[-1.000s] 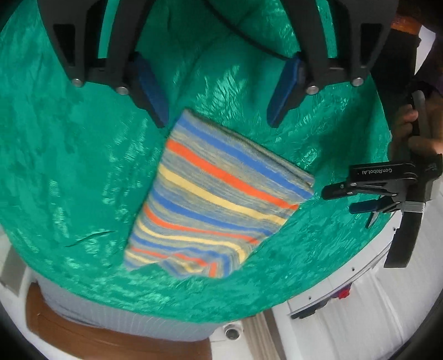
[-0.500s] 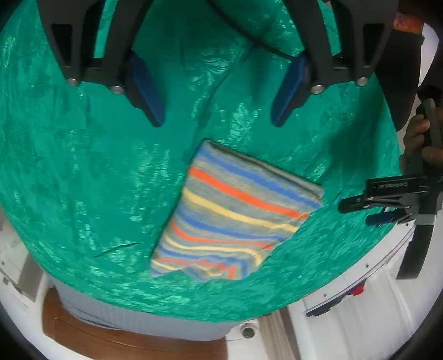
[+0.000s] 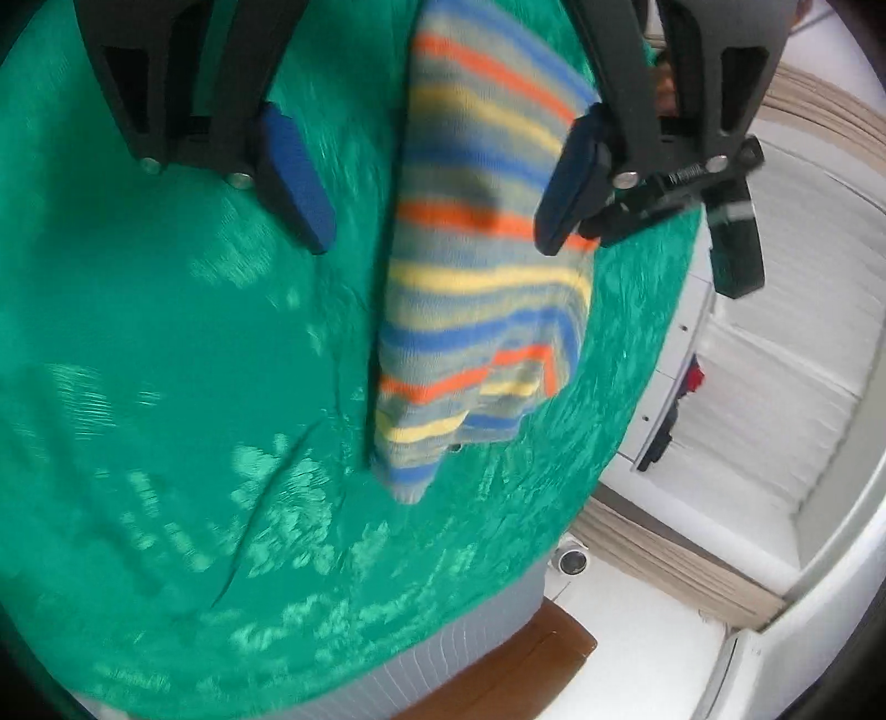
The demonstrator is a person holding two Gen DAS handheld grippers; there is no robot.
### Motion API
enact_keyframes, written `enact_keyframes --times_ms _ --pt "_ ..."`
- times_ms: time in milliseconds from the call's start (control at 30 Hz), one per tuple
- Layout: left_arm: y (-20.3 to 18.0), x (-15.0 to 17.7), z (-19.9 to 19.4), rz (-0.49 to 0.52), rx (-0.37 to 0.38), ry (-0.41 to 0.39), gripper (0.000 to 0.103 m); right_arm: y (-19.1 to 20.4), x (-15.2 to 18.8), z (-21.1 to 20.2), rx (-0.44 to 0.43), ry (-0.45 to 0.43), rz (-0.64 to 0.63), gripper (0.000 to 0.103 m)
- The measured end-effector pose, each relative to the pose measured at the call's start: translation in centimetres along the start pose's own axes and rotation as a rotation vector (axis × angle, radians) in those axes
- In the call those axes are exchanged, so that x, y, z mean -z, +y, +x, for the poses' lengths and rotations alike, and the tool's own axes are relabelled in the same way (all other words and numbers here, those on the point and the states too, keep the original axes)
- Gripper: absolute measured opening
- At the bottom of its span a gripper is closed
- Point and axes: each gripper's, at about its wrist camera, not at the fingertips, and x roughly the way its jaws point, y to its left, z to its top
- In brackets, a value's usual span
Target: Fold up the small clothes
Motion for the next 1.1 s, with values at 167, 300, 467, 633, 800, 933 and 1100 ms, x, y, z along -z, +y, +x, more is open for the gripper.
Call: enact_keyframes --times_ms 167,300,467,633,800,933,1100 --pt "-1.3 -0.9 1.8 0.026 -0.002 0.004 0.077 1.5 -0.7 5.1 -0.015 0.069 -0.027 0.037" --pt "-2.6 -1.6 1.0 0.013 0.010 -0.031 0.021 6.3 0.4 5.5 0.228 0.010 -0.275 0.024" --pt "-5.6 -2.4 -1.7 0.096 0.010 -0.118 0.020 10.5 1.0 2.2 0.266 -0.112 -0.401 0.022" --pt "-7.7 -3.5 -0.4 0.103 -0.057 -0.144 0.072 7.7 -1.0 -0.3 0.291 -0.144 -0.320 0.029" --pt "-6.6 -0.5 -1.2 0.081 -0.197 -0.166 0.085 3.3 -1.4 -1.7 0.521 -0.120 -0.264 0.095" --pt "-7.7 3.1 -5.9 0.120 -0.285 -0.290 0.099 5.4 1.2 -5.2 0.635 -0.175 -0.348 0.100" --pt "-9.1 5.9 -10.3 0.165 -0.328 -0.381 0.102 7.8 4.8 -10.4 0.707 -0.269 -0.372 0.102"
